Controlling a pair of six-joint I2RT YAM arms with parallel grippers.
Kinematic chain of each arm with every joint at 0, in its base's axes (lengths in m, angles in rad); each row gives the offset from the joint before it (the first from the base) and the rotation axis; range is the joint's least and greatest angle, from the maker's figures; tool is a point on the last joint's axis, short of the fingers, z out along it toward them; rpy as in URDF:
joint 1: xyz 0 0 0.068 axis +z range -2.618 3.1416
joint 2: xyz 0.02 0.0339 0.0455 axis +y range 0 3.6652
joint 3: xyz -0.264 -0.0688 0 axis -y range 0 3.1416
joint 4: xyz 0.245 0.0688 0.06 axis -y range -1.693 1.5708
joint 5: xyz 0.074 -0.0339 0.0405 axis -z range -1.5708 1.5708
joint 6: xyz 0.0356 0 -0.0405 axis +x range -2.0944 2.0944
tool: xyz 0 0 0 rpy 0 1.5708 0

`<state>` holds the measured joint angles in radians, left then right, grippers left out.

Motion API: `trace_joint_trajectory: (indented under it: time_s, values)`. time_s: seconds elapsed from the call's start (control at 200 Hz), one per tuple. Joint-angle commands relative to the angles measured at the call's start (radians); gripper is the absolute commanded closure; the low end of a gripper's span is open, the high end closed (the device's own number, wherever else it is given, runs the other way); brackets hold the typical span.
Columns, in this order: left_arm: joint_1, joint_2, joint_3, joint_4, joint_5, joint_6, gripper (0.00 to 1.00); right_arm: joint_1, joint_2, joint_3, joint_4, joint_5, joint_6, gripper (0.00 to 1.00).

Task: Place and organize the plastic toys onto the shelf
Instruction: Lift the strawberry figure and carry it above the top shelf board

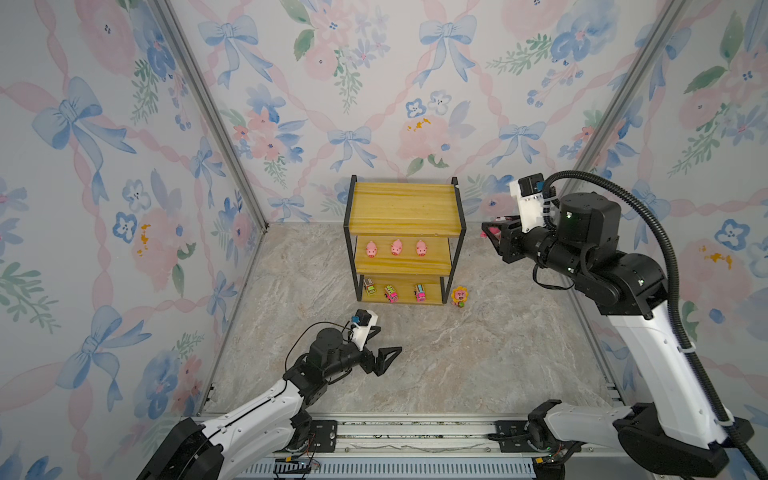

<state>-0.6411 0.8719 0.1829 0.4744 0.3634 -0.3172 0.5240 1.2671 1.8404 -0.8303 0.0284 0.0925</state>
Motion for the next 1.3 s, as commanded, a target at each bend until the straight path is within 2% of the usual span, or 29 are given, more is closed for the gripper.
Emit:
trace_joint_trajectory:
  time_s: [0.0,0.275,0.615,0.7,0.85,1.295]
  values:
    - [-0.005,-0.022,-0.021,0.014,-0.009,0.013,0.02,0.033,0.033,0.005,0.046,0.03,0.002,0.76]
    - [-0.005,-0.043,-0.028,0.014,-0.015,0.015,0.02,0.118,0.167,0.117,0.047,0.092,-0.004,0.76]
    - [-0.005,-0.024,-0.023,0.014,-0.017,0.027,0.02,0.156,0.382,0.372,-0.046,0.234,0.046,0.74]
    - [-0.005,-0.023,-0.023,0.014,-0.018,0.03,0.02,0.154,0.48,0.471,-0.099,0.264,0.045,0.74]
    - [-0.005,-0.024,-0.027,0.014,-0.021,0.033,0.02,0.162,0.598,0.62,-0.173,0.27,0.037,0.74]
    - [-0.005,-0.038,-0.036,0.013,-0.025,0.036,0.02,0.154,0.66,0.638,-0.177,0.316,0.045,0.74]
